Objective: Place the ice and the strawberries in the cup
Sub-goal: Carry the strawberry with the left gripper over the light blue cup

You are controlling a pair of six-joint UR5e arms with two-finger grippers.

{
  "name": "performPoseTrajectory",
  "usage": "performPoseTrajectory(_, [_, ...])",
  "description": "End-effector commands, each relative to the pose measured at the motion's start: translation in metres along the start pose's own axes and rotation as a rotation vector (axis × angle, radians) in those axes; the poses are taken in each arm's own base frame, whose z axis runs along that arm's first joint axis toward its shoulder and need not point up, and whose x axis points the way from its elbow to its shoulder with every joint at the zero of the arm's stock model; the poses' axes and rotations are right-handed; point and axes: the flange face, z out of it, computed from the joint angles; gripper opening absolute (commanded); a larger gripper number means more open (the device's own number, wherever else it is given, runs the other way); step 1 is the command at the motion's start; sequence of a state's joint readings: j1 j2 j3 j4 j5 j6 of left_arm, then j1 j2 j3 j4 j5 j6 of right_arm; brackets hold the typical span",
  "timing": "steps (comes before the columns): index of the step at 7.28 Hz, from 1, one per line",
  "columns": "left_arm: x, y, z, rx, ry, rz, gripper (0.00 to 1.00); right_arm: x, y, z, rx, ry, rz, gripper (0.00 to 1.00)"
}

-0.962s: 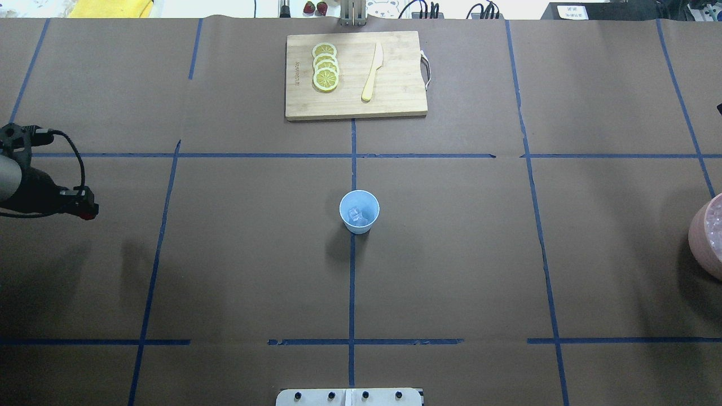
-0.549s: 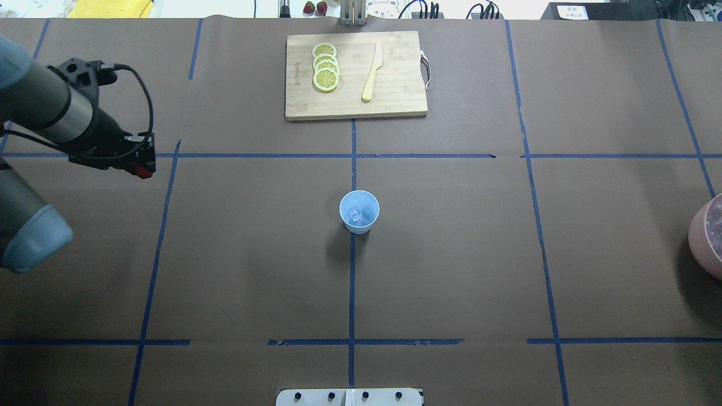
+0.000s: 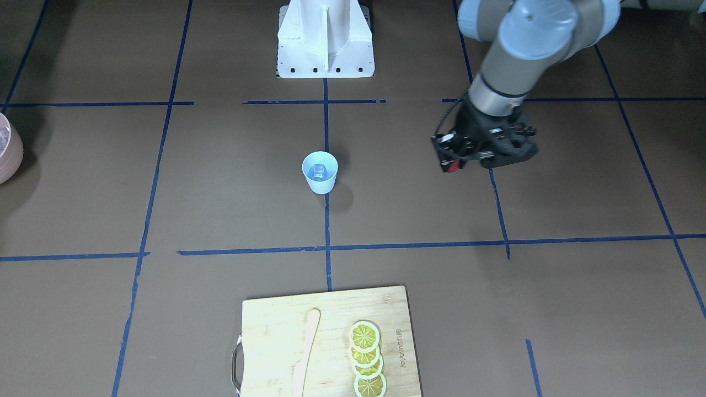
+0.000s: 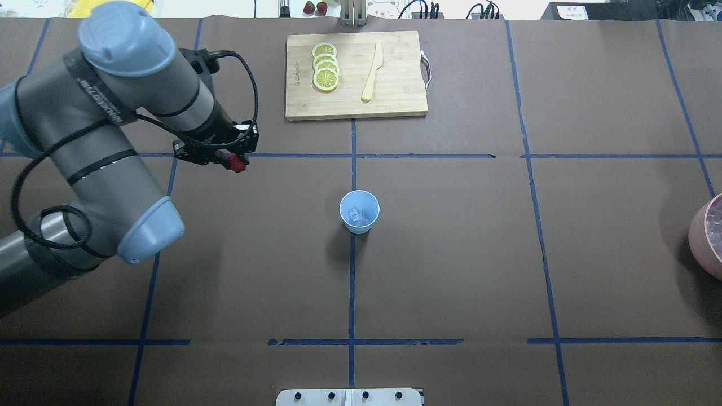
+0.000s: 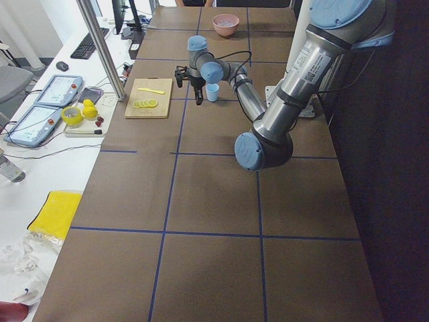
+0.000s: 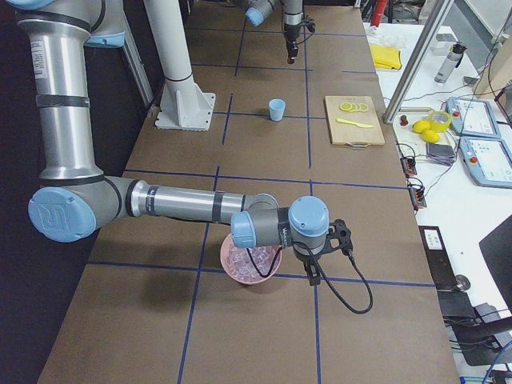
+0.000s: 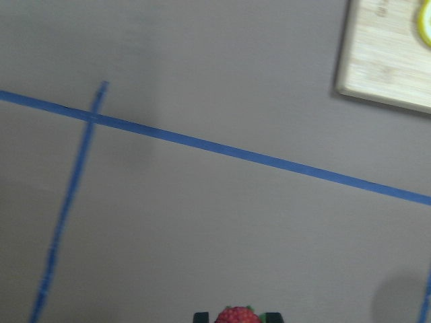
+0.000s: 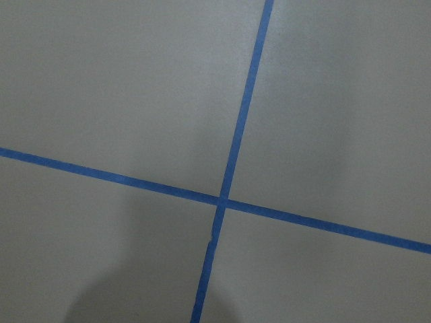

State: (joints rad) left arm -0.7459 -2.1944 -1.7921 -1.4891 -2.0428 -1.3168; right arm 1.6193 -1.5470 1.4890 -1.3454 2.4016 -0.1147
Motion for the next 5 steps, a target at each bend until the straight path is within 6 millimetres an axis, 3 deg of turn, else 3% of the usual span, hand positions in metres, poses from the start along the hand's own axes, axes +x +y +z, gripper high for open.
performPoseTrajectory(1, [0.053,0.021,0.013,0.006,0.004,0.003,0.0,0.006,0.026,-0.004,0.006,0.0,0.03,0.99])
performPoseTrajectory(3, [0.082,0.046,0.02,0.011,0.014,0.045,0.0,-0.001,0.022,-0.011,-0.041,-0.009,0.099,0.99])
performPoseTrajectory(5, [0.127,0.079,0.035,-0.016,0.018,0.078,0.0,-0.008,0.019,-0.016,-0.062,-0.02,0.125,0.99])
